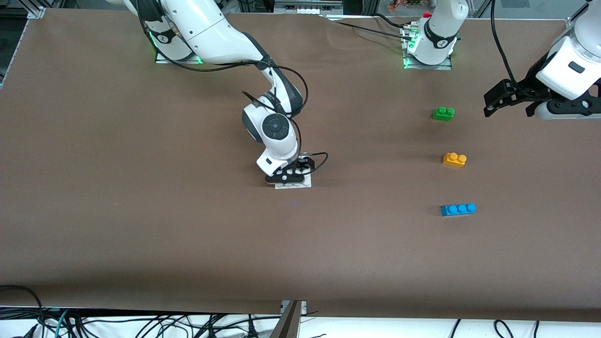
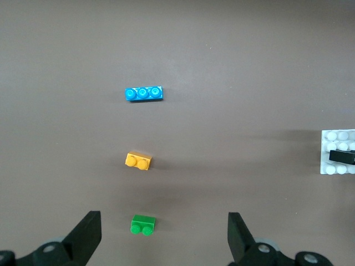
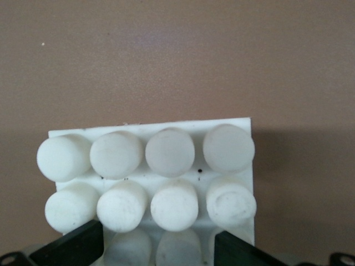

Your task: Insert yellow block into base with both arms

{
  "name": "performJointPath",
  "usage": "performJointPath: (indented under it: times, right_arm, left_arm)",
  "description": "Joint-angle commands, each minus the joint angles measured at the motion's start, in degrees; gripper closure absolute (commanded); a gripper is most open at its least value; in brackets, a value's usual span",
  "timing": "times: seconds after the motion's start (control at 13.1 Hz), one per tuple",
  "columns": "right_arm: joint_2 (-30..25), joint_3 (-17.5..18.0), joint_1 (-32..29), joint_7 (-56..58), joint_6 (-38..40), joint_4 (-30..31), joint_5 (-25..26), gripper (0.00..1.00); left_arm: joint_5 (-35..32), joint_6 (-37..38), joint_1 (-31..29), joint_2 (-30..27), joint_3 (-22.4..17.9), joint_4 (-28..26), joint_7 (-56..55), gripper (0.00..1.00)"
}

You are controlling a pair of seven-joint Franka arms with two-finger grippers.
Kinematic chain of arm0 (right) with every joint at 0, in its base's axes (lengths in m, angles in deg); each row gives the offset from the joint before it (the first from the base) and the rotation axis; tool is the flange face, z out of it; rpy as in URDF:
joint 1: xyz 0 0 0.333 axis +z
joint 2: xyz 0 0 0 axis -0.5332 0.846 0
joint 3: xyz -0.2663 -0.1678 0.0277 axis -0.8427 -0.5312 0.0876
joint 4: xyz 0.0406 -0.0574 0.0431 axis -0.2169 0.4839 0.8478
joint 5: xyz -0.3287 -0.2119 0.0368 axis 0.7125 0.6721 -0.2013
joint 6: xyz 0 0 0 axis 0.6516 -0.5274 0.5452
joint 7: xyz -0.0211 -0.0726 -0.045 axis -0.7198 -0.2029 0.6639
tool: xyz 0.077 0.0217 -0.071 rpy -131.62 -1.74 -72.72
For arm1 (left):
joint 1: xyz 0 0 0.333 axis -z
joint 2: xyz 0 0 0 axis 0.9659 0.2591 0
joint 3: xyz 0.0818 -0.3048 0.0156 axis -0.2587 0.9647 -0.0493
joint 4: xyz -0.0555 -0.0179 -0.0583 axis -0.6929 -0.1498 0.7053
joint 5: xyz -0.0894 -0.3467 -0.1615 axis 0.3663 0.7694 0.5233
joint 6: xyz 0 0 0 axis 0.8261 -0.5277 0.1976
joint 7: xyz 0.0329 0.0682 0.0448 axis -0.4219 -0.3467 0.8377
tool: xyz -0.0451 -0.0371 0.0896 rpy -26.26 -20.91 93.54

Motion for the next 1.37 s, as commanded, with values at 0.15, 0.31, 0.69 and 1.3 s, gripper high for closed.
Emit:
performJointPath:
  times: [0.15, 0.31, 0.69, 1.3]
  right_arm:
    - [3.59, 0.14, 0.35, -4.9, -1.88, -2.5, -1.06, 0.0]
    - [4.03, 0.14, 0.35, -5.17, -3.11, -2.5, -1.06, 0.0]
    - [3.33, -0.21, 0.43, -5.0, -2.94, -3.29, -0.54, 0.0]
    - [0.08, -0.91, -0.09, -4.3, 0.21, -4.96, -0.09, 0.0]
  left_arm:
    - [-1.4, 0.39, 0.15, -0.74, -0.27, 0.21, 0.45, 0.0]
    - [-1.4, 0.56, 0.24, -0.83, 0.16, 0.21, 0.36, 0.0]
    - [-0.62, 0.57, 0.15, -0.66, -0.1, 0.21, 0.27, 0.0]
    - [-0.62, 0.56, -0.02, 0.22, 0.08, 0.3, 0.45, 0.0]
